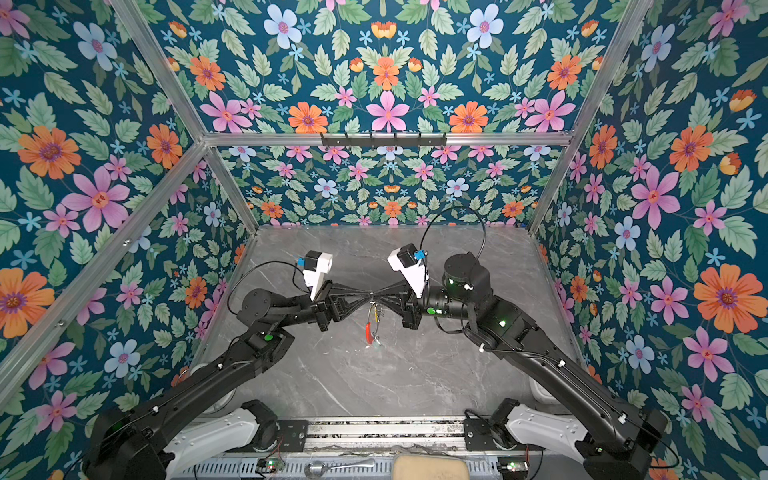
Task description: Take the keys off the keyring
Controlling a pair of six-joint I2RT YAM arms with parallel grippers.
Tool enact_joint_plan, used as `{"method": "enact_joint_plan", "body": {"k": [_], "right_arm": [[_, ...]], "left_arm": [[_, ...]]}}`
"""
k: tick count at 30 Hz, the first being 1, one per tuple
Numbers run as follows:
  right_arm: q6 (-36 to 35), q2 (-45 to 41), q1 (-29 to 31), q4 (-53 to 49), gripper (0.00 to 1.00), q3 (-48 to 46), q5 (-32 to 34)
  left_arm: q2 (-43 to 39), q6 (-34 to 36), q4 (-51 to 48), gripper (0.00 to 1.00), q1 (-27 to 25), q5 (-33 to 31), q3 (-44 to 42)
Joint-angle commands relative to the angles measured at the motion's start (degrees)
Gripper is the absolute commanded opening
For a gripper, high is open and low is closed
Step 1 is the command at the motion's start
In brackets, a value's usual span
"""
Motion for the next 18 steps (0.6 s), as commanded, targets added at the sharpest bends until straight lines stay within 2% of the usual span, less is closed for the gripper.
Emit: {"method": "enact_joint_plan", "body": {"k": [1, 3, 6, 18], "right_arm": [[3.59, -2.02, 0.01, 11.74, 0.3, -3.33, 0.51], [5.68, -3.12, 0.01, 17.28, 0.36, -5.57, 0.5], [8.42, -4.06, 0.0, 23.65, 0.39, -8.04, 0.13], [18.57, -1.7, 0.09, 41.57, 0.4, -13.81, 0.97]], "left_arm": [[-0.53, 1.08, 7.9, 0.0, -0.18, -2.88, -1.12], [-0.9, 1.37, 10.45, 0.0, -0.27, -5.32, -2.16], [-0.79, 1.73, 15.02, 0.0, -0.44, -8.77, -3.68], [2.6, 1.44, 30.52, 0.0, -2.24, -15.88, -6.57]]}}
